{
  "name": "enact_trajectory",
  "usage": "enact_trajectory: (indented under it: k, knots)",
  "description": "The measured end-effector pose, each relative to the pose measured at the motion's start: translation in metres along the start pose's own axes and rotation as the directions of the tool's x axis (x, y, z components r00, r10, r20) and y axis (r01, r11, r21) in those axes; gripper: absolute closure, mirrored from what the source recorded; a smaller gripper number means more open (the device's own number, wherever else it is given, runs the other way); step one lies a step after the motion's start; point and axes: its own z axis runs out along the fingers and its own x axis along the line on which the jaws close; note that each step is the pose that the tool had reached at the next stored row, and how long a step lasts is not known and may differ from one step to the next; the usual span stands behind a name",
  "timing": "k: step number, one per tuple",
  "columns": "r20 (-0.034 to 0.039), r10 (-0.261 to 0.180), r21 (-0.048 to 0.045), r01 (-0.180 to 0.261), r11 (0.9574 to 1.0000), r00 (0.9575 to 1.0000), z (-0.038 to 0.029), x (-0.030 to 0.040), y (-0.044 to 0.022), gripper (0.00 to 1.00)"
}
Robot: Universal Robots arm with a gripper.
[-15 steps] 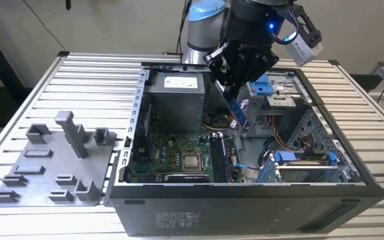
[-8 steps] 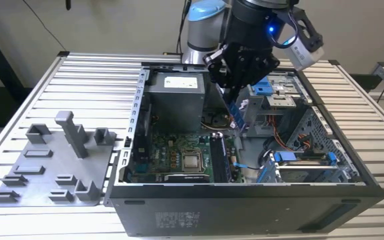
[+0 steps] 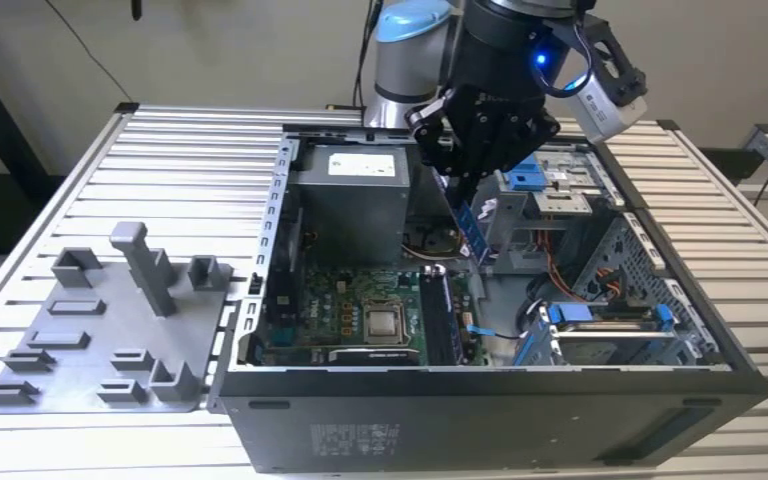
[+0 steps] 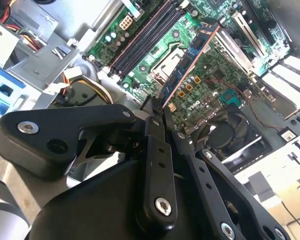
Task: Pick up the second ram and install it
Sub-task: 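Insert the second ram into the second slot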
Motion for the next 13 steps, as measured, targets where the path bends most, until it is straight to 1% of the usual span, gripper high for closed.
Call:
enact_trajectory:
  k: [6, 8, 13]
  knots:
    - [0.0001, 0.006, -0.0001, -0.006, 1.0, 1.0, 0.0001, 0.0, 0.0, 0.86]
    - [-0.0007, 0.025, -0.0015, -0.025, 0.9997, 0.9997, 0.0007, 0.0, -0.0001, 0.86]
    - [0.0022, 0.08, -0.0034, -0.08, 0.9968, 0.9968, 0.0042, -0.0002, -0.0002, 0.86]
